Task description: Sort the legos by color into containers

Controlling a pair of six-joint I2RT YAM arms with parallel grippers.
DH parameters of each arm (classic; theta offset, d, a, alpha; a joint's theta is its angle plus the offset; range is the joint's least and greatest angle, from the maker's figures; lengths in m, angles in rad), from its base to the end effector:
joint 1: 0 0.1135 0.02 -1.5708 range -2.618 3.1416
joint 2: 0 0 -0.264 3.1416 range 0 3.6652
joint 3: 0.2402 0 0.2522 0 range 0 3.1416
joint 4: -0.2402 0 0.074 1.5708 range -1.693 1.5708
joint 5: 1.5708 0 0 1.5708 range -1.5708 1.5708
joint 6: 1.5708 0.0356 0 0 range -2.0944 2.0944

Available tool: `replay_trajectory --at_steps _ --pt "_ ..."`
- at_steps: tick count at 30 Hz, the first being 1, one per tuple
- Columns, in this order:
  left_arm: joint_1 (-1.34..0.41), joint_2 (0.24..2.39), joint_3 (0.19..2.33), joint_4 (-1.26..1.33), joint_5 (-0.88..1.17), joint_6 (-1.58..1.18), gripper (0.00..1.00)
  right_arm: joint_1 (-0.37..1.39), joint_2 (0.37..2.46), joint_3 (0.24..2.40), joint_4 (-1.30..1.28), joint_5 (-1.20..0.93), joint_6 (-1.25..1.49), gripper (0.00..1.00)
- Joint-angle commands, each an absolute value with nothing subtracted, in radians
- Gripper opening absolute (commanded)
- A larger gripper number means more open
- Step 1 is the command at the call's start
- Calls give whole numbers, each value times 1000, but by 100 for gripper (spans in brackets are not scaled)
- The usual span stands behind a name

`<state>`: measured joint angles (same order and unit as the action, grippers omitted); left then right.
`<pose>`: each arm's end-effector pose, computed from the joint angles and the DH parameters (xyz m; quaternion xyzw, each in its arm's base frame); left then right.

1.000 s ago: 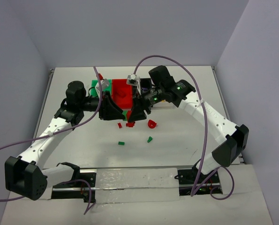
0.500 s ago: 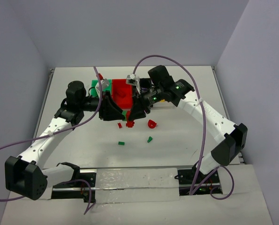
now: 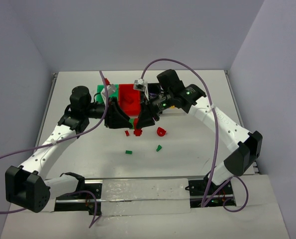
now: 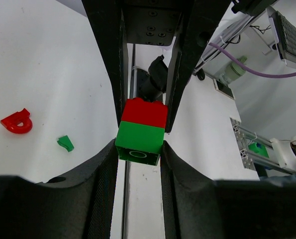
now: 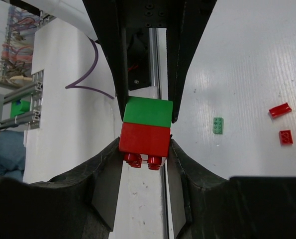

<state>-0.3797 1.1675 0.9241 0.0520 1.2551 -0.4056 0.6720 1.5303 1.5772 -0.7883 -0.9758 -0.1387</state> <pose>0.2216 -0.1249 0.3393 0.3655 0.6292 -0.6156 0.3025 0.2324 0.2226 0.3853 -0.4924 0.6685 0.5077 0.2303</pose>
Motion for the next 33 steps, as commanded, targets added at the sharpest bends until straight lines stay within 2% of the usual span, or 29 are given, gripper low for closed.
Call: replay_trajectory --at_steps 1,5,9,14,17,20,24,28,33 --pt "-378 1151 919 107 1290 -409 0 678 1536 1598 -762 -994 -152 0" --pt "-327 1136 906 35 1289 -370 0 669 1527 1600 -775 -991 -163 0" --pt "-182 1124 895 -84 1307 -252 0 642 1509 1606 -800 -985 -183 0" --pt "-19 1198 1005 -449 1297 115 0 596 1534 1624 -826 -949 -212 0" --pt "-3 1247 1067 -493 1115 156 0 594 1571 1640 -743 -839 -148 0" --pt "-3 1268 1061 -330 776 68 0 596 1634 1668 -597 -649 -61 0" --pt "-3 1339 1106 -219 543 40 0 604 1775 1789 -505 -459 -2 0" --pt "-14 1436 1173 -176 408 33 0 620 1961 1968 -472 -303 29 0" --pt "-69 1531 1220 -147 311 58 1 635 2101 2056 -405 -204 35 0"
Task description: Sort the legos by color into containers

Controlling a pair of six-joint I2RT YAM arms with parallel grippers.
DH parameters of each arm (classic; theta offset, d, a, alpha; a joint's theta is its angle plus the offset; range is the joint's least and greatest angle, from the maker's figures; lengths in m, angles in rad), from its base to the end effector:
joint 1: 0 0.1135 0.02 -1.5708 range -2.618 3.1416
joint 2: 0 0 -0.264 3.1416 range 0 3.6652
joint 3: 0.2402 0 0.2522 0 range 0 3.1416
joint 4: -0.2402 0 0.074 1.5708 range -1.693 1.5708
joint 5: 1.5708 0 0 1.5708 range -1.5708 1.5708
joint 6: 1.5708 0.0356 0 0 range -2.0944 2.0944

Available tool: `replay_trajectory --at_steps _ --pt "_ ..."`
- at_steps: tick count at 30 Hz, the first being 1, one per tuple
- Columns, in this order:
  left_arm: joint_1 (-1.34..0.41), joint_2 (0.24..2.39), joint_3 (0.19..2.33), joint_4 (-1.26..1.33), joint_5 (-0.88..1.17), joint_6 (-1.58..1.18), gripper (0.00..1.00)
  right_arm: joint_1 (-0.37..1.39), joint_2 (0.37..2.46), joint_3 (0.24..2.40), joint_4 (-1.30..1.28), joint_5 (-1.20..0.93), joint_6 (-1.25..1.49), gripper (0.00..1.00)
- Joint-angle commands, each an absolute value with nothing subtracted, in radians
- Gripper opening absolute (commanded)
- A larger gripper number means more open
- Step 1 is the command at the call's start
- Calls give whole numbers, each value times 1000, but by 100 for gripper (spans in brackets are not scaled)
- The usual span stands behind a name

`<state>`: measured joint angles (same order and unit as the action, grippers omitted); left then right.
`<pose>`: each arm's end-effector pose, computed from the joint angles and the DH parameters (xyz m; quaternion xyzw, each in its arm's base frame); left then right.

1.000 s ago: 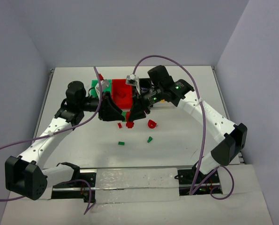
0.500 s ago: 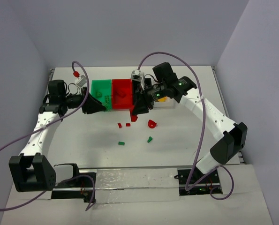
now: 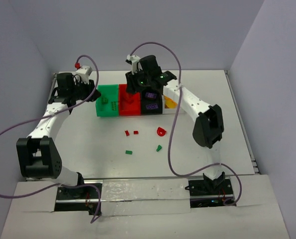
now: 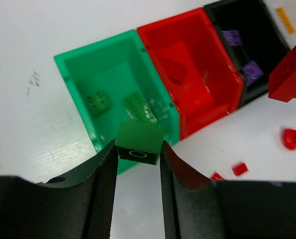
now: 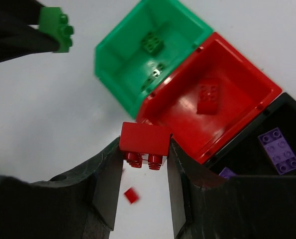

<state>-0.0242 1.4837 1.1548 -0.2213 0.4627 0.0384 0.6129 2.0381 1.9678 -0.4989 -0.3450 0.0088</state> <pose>0.3380 -0.0241 0.2988 0.1385 0.8454 -0.1967 0.4768 0.3841 0.2848 0.3339 -0.3358 0.8005 0.2880 0.4043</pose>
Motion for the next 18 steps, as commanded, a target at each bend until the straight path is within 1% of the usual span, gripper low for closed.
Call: replay_trajectory --at_steps 1,6,11,12,15,16,17,18 --pt "-77 1543 1221 -139 302 61 1 637 2120 2070 -400 -200 32 0" --pt "-116 1628 1255 -101 250 46 4 646 2233 2153 -378 -170 27 1" --pt "-137 1702 1292 -87 204 30 8 650 2274 2147 -338 -125 22 9" --pt "-138 1719 1306 -94 206 25 9 650 2285 2151 -337 -123 21 13" --pt "-138 1755 1337 -112 224 10 14 650 2330 2182 -367 -132 21 30" --pt "-138 1757 1341 -114 232 9 17 651 2339 2195 -376 -134 21 36" --pt "-138 1758 1343 -114 239 9 23 652 2343 2197 -383 -138 22 42" --pt "-138 1758 1344 -114 243 9 27 652 2343 2195 -385 -139 23 51"
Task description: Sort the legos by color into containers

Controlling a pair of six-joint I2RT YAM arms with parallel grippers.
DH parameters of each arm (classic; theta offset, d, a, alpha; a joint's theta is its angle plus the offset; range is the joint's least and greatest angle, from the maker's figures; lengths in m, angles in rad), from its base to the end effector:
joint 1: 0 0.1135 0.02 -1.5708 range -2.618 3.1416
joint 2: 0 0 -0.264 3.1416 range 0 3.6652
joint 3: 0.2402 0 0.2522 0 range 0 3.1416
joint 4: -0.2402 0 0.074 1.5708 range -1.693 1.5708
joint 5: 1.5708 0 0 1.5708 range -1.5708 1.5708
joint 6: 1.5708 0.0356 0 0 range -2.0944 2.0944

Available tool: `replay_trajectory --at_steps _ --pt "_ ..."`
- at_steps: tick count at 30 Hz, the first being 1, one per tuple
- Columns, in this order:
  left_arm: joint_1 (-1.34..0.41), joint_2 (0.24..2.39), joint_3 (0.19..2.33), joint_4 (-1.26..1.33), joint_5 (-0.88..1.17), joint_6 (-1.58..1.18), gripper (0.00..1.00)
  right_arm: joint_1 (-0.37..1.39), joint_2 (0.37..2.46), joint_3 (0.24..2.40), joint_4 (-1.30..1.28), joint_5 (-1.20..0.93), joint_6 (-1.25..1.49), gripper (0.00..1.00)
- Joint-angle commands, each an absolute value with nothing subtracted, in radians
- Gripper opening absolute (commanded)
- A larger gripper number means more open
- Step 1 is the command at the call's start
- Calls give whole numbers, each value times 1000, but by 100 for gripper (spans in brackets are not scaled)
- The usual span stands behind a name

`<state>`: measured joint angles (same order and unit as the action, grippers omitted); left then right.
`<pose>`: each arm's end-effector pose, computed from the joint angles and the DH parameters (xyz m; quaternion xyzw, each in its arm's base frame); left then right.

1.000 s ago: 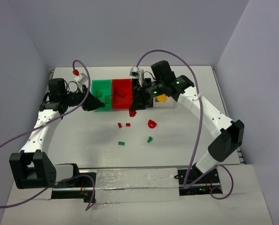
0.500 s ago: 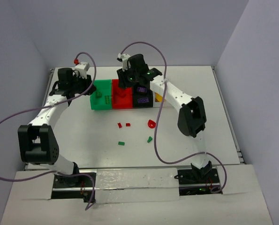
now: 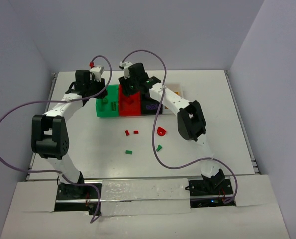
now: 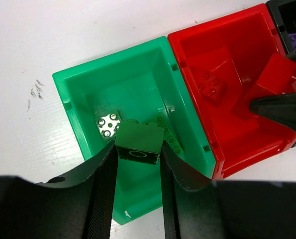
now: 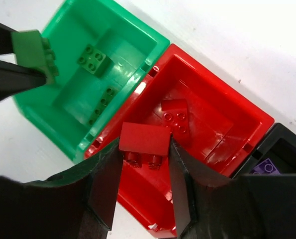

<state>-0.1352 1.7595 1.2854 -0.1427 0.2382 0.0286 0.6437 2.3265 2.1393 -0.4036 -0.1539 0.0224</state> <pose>0.3986 -0.0627 0.2515 0.1265 0.8747 -0.1297 0.4496 0.4315 0.3306 0.2582 -0.3034 0.8266 0.2175 0.4213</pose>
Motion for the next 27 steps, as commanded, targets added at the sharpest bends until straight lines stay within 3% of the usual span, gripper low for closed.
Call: replay_trajectory --at_steps 1,3,11,14,18,22,24,27 --pt "-138 1756 1345 -114 247 9 30 653 2341 2186 -387 -143 25 56" --pt "-138 1753 1347 -119 249 9 40 657 2327 2169 -387 -145 26 65" --pt "-138 1664 1341 -160 362 9 67 656 2180 2098 -449 -184 72 75" --pt "-138 1574 1296 -149 397 9 93 650 2050 2047 -473 -202 70 77" --pt "-138 1475 1249 -193 485 93 88 621 1889 1965 -542 -230 43 80" --pt "-172 1344 1147 -308 714 314 83 544 1679 1768 -593 -315 -48 83" --pt "-208 1317 1130 -440 784 504 83 510 1603 1661 -628 -353 -116 93" --pt "-311 1293 1085 -642 812 709 82 461 1504 1531 -687 -365 -187 98"
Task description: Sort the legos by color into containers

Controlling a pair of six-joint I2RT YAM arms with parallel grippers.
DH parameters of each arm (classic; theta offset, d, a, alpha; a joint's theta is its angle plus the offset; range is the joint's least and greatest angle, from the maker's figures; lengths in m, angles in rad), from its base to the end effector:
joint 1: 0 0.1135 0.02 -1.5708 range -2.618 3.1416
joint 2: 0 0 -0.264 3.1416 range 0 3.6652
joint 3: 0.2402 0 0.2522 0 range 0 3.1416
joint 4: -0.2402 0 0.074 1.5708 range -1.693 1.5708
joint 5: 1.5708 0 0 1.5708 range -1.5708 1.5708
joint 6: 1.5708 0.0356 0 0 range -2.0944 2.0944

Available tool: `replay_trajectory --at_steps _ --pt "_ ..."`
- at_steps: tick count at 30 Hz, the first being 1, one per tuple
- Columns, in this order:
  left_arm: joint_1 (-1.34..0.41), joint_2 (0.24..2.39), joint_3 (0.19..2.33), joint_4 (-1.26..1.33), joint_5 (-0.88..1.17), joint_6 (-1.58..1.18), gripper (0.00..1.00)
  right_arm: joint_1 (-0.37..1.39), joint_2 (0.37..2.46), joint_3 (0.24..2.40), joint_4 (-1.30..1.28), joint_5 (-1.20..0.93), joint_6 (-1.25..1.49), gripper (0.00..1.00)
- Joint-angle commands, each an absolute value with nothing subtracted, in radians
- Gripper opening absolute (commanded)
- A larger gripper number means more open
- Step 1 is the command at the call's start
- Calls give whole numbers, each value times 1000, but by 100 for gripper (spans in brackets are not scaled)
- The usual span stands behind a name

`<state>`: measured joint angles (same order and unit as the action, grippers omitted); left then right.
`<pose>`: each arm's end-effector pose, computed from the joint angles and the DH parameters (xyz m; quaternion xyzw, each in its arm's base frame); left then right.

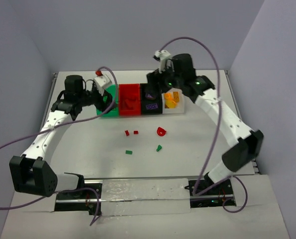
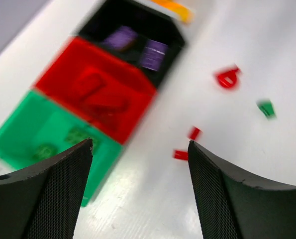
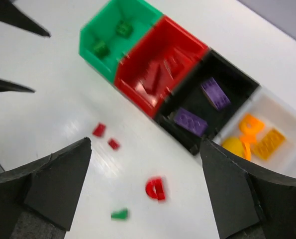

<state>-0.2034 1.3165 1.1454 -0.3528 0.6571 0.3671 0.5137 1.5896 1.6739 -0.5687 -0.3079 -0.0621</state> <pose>0.2832 -0.0806 0.3353 0.3855 0.7413 -0.2398 0.4944 0.3078 0.1861 0.4076 -0.3162 0.7886 0.2423 0.4684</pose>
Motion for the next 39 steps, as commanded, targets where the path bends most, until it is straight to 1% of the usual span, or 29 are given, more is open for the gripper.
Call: replay_trajectory --at_steps 1,3,6,11,17,23,26,27,28,30,36,38,39 --pt "-365 1285 1054 -689 796 752 82 442 1470 1478 -699 -364 -200 99" --pt "-446 1273 997 -728 757 792 82 392 1407 1385 -702 -379 -202 99" --pt "-555 1285 932 -709 666 801 81 335 1358 1277 -710 -384 -202 99" --pt "-645 1364 895 -657 577 769 77 327 1329 1171 -706 -318 -203 99" --pt "-695 1436 843 -540 483 756 76 342 1401 1140 -668 -220 -178 96" --pt "-700 1476 820 -456 477 793 76 368 1468 1142 -645 -170 -149 96" --pt "-704 1519 824 -434 473 801 72 379 1504 1152 -644 -132 -137 96" --pt "-706 1526 823 -421 465 803 69 386 1509 1155 -644 -121 -131 96" --pt "-708 1532 822 -416 462 804 68 388 1515 1157 -645 -117 -129 96" --pt "-714 1541 816 -397 453 808 61 394 1525 1160 -642 -100 -120 96" --pt "-731 1531 768 -370 443 827 52 424 1563 1161 -640 -85 -109 96" --pt "-734 1535 759 -368 431 832 47 430 1571 1164 -637 -85 -107 96" --pt "-736 1533 749 -368 423 839 43 437 1582 1168 -635 -86 -106 96"
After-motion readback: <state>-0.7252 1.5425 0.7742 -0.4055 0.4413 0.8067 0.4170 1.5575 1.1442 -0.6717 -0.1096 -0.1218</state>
